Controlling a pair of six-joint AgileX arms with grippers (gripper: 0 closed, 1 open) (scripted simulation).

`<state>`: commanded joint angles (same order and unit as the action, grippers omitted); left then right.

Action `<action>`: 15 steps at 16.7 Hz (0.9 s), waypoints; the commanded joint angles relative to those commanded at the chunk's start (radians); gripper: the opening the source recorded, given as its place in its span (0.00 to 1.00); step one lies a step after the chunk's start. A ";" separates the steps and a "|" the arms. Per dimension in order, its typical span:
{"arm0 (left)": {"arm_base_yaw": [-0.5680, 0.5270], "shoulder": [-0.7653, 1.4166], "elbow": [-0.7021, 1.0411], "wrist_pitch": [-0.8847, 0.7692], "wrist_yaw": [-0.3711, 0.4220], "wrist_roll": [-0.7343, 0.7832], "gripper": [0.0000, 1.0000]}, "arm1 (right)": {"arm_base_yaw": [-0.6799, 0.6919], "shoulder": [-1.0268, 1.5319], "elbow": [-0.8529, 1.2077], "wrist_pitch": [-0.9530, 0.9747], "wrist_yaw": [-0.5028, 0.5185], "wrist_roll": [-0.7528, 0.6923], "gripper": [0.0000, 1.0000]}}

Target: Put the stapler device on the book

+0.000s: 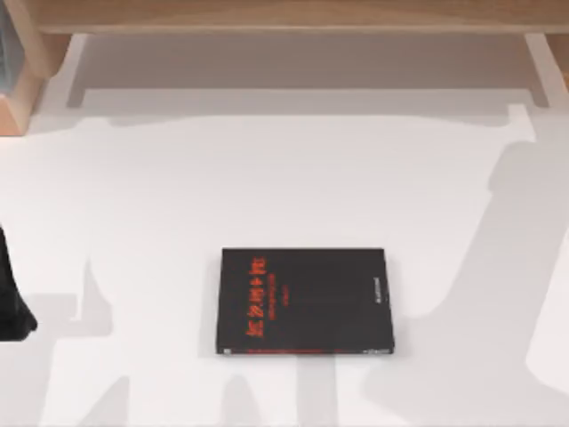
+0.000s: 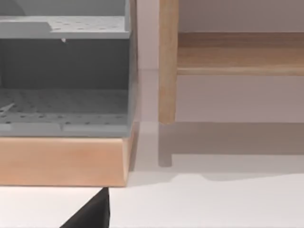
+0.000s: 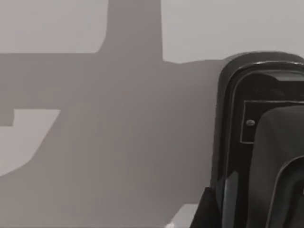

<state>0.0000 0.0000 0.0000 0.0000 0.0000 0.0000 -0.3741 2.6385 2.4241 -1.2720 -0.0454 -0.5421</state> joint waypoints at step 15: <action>0.000 0.000 0.000 0.000 0.000 0.000 1.00 | -0.007 -0.051 0.002 -0.024 0.012 0.027 0.00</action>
<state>0.0000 0.0000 0.0000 0.0000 0.0000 0.0000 -0.3810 2.5875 2.4264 -1.2959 -0.0335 -0.5148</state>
